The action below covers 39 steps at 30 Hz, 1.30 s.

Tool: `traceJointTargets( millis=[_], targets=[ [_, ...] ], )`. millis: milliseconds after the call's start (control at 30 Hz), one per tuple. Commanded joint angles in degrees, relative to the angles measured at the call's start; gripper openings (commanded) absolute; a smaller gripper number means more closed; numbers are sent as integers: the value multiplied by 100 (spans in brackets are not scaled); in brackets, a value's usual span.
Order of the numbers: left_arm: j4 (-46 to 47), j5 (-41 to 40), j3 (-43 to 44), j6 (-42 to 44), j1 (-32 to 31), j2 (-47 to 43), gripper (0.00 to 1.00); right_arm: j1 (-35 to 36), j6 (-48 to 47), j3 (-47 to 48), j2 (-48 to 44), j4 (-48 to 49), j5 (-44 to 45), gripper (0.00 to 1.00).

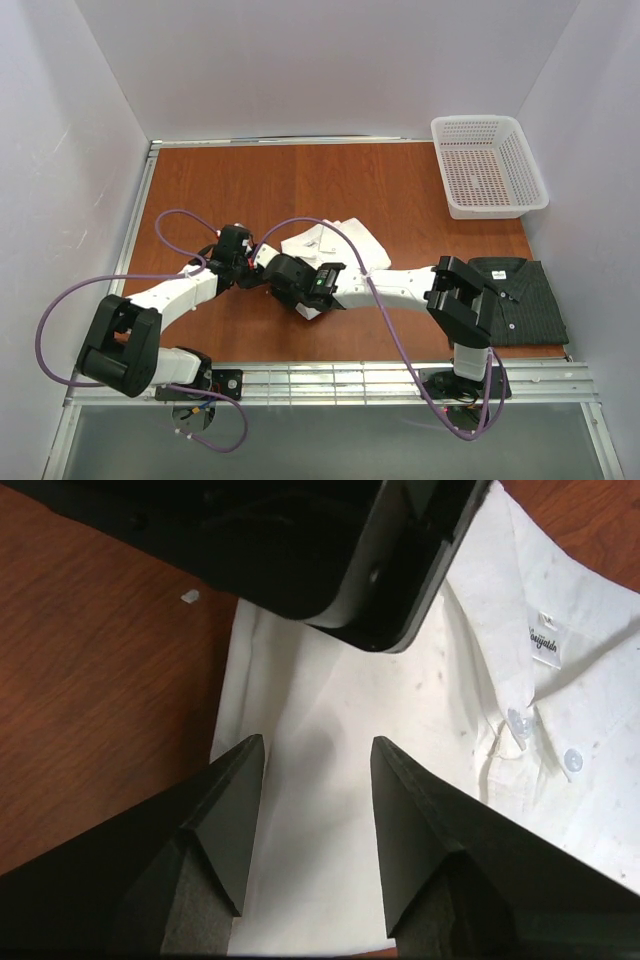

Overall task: Fold and stack the long sleeve shirts
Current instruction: Fold the shirt

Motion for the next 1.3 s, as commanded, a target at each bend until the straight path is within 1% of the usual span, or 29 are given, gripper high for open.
traceJointTargets(
  millis=[0,33,100,167,200,300,333,367,467,600,667,800,833,900,933,1033,1133,1167,1233,1267],
  targets=[
    [159,-24,-95,-84,-24,10,70,37,-117,207,183,25,405,40],
    [176,-33,-121,-84,-24,28,65,45,-117,216,228,43,449,36],
    [211,-77,-156,-102,-24,71,63,45,-134,216,333,34,511,34],
    [246,-77,-209,-128,-24,141,60,63,-143,216,377,43,450,28],
    [290,-42,-226,-154,-24,151,59,80,-143,207,404,52,432,22],
    [413,11,-297,-198,-24,238,56,142,-143,119,352,209,231,10],
    [431,55,-314,-225,-15,265,55,151,-143,76,325,253,143,2],
    [457,72,-341,-234,-24,282,54,151,-143,58,299,297,-6,1],
    [519,143,-402,-278,-24,318,53,160,-143,-65,167,464,-139,1],
    [668,125,-552,-357,-24,309,46,168,-143,-250,-35,693,-437,1],
    [721,152,-613,-401,-24,318,45,168,-143,-390,-123,851,-718,1],
    [826,152,-701,-445,-24,397,40,168,-293,-663,-246,1088,-904,1],
    [844,143,-736,-453,-15,397,36,177,-301,-776,-281,1211,-939,1],
    [914,143,-815,-497,-24,406,33,168,-284,-874,-387,1326,-1044,1],
    [932,134,-842,-506,-24,397,29,177,-284,-900,-396,1343,-1062,1],
    [985,90,-938,-541,-24,362,24,177,-222,-883,-326,1352,-1088,1],
    [1003,20,-1009,-542,-24,327,22,177,-57,-804,-125,1361,-1124,1],
    [1003,2,-1018,-541,-24,309,17,168,-38,-743,-71,1353,-1132,1],
    [994,-94,-1026,-506,-24,283,10,177,15,-690,60,1361,-1159,9],
    [976,-208,-1018,-411,-24,291,8,177,59,-681,52,1353,-1228,16]
  ],
)
